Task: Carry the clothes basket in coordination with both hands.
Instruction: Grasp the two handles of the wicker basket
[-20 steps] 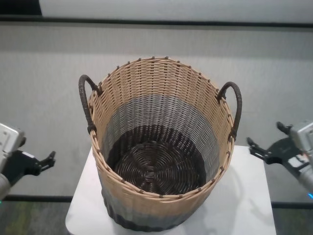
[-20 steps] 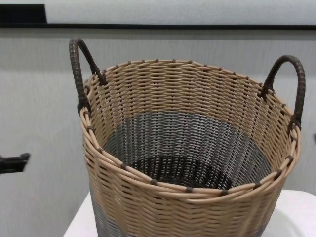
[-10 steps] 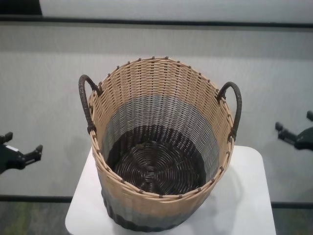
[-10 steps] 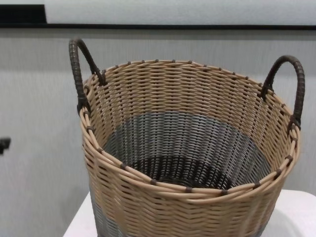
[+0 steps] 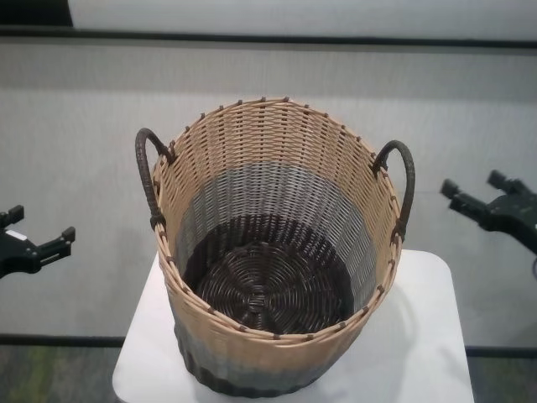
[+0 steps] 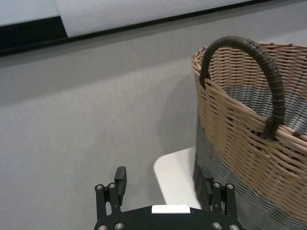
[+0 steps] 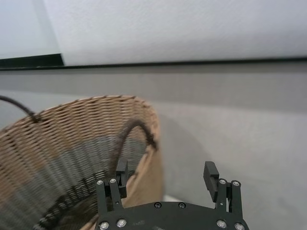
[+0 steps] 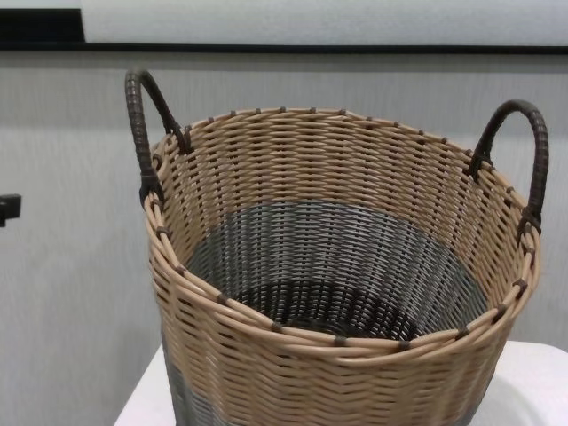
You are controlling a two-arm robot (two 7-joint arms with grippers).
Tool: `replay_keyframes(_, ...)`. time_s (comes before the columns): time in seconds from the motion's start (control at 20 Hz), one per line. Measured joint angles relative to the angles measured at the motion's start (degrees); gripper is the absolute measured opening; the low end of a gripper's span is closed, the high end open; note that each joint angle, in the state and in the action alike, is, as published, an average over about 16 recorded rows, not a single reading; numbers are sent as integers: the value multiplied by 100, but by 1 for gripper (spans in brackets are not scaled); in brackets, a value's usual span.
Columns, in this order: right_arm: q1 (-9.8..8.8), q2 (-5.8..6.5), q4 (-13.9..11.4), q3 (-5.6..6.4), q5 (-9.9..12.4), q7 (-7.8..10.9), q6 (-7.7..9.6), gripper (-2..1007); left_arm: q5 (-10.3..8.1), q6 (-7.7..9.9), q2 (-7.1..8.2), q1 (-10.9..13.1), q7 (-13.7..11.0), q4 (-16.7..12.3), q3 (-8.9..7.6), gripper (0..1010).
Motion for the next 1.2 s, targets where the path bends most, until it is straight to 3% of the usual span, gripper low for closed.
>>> replay_keyframes(0.15,47,-110,-31,-32,154,149,120,1002,6,-51,-33,22,-101,-30,-27,1003)
replay_keyframes(0.45,134,-232,-72,-166,258,307,307,1002,135,-173,-157,13,-231,-42,-1,1003)
replay_keyframes(0.85,203,-235,-138,-305,193,299,392,1002,375,-332,-317,-39,-332,-97,42,1003)
replay_keyframes(1.2,208,-244,-136,-335,94,232,391,1002,466,-384,-423,-61,-442,-124,7,1003)
